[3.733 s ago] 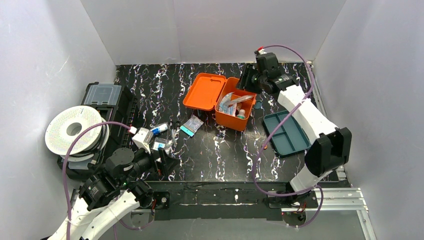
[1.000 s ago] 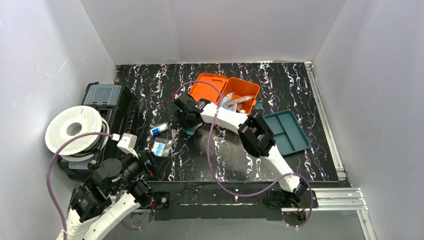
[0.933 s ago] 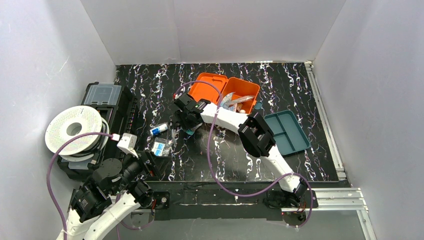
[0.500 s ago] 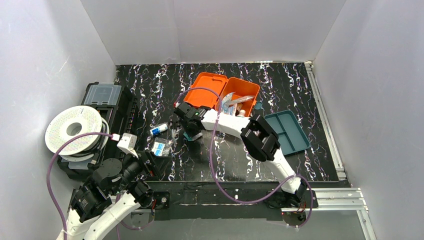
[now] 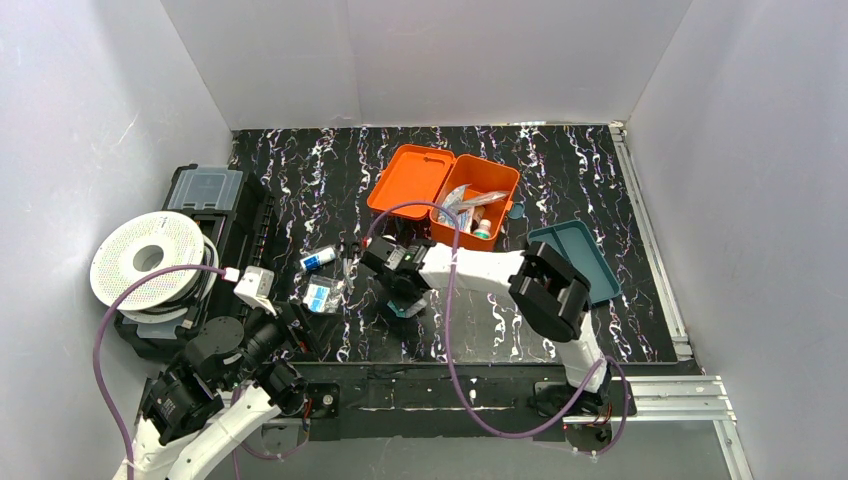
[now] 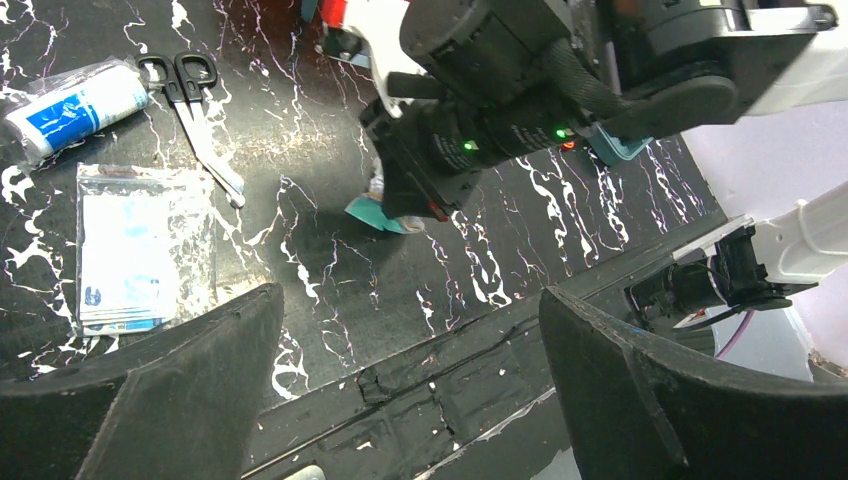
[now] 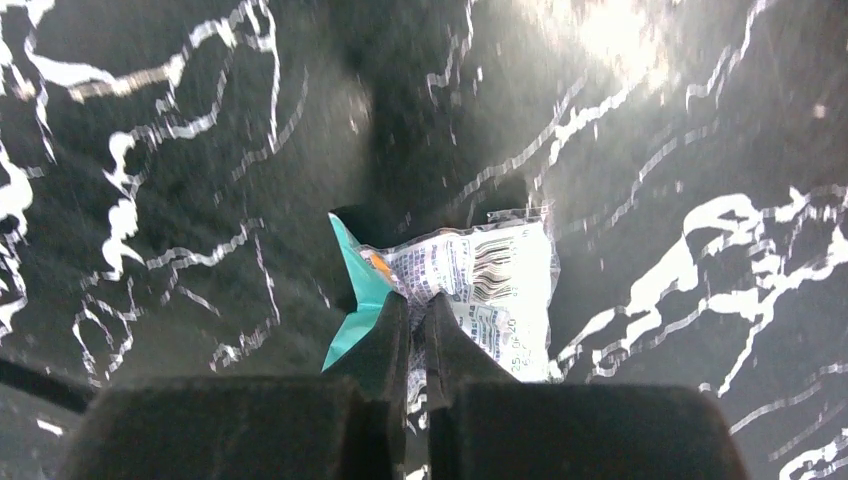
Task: Organize the medicine kit
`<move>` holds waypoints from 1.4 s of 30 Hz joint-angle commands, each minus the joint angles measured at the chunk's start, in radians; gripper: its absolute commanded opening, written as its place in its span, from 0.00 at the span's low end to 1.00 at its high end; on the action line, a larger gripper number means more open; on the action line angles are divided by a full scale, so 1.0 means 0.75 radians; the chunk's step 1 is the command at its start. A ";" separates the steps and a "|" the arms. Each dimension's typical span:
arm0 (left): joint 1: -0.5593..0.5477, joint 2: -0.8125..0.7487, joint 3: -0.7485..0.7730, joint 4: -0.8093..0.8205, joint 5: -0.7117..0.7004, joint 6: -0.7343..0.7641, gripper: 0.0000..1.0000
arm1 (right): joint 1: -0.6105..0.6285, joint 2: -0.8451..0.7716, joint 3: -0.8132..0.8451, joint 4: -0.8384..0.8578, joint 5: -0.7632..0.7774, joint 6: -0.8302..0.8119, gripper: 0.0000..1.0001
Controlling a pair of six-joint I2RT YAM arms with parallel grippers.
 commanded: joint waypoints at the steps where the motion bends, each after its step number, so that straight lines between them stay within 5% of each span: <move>1: -0.001 -0.009 0.006 -0.004 -0.021 0.002 0.99 | -0.002 -0.179 -0.059 -0.069 0.025 0.034 0.01; 14: -0.001 0.000 0.007 -0.004 -0.026 0.001 0.99 | -0.023 -0.490 -0.040 -0.176 0.132 -0.037 0.01; 22: -0.001 0.004 0.007 -0.004 -0.026 0.000 0.99 | -0.194 -0.583 0.075 -0.209 0.147 -0.123 0.01; 42: -0.001 0.014 0.007 0.000 -0.021 0.003 0.99 | -0.574 -0.316 0.320 -0.266 0.118 -0.105 0.01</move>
